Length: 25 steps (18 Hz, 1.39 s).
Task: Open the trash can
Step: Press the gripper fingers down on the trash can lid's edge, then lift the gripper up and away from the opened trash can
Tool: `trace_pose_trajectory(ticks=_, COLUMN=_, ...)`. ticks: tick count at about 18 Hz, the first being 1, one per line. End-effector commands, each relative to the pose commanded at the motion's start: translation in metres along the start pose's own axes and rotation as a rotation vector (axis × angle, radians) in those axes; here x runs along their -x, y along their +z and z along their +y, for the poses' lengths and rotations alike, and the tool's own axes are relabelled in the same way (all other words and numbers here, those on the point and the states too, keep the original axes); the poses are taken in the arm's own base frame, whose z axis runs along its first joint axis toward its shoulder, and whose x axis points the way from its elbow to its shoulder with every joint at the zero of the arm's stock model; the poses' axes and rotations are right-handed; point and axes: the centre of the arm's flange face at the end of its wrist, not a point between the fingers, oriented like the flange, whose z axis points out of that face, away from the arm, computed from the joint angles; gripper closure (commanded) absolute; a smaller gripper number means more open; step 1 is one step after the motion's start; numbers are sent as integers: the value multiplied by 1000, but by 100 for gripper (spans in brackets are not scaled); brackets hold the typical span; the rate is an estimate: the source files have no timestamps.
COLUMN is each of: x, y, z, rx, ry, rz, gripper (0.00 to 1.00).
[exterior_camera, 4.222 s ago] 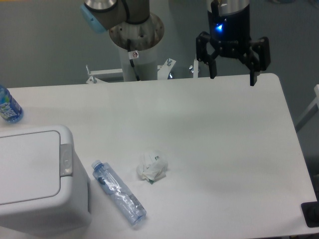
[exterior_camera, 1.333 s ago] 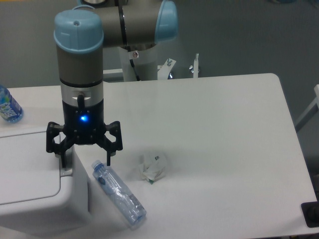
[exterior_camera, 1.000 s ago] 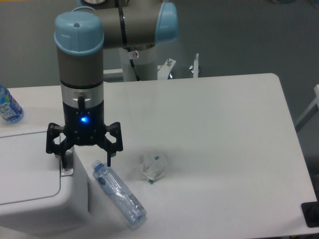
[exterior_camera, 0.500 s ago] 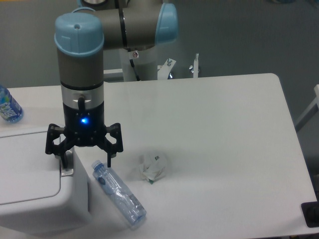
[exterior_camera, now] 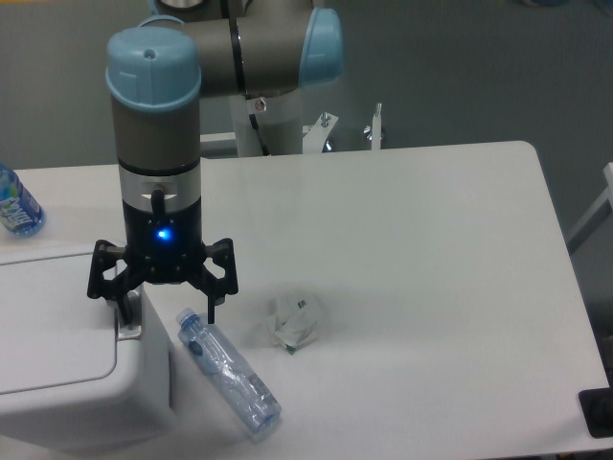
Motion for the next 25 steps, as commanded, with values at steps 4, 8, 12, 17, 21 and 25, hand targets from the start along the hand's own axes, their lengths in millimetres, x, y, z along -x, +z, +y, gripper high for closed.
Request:
trace_pose_trajectory(ticks=4, x=2, y=-1, z=0, rx=-2, ry=-2, rz=-3, gripper=0)
trace_pose_trajectory(ticks=8, x=2, y=1, z=0, rx=1, ry=-3, rz=-3, gripper=0)
trace_pose_trajectory(ticks=12, x=6, y=0, z=0, rx=0, ry=-8, rz=-7, gripper=0)
trace_pose_trajectory(ticks=17, x=24, y=-15, z=-9, rx=-28, ry=-34, rz=-13, gripper=0)
trace_pose_trajectory(ticks=21, x=40, y=-47, z=-31, rx=-94, ry=-26, rz=-37, gripper=0)
trace_pose_trajectory(ticks=25, x=68, y=-61, z=-25, rx=-30, ry=87, rz=-97, gripper=0)
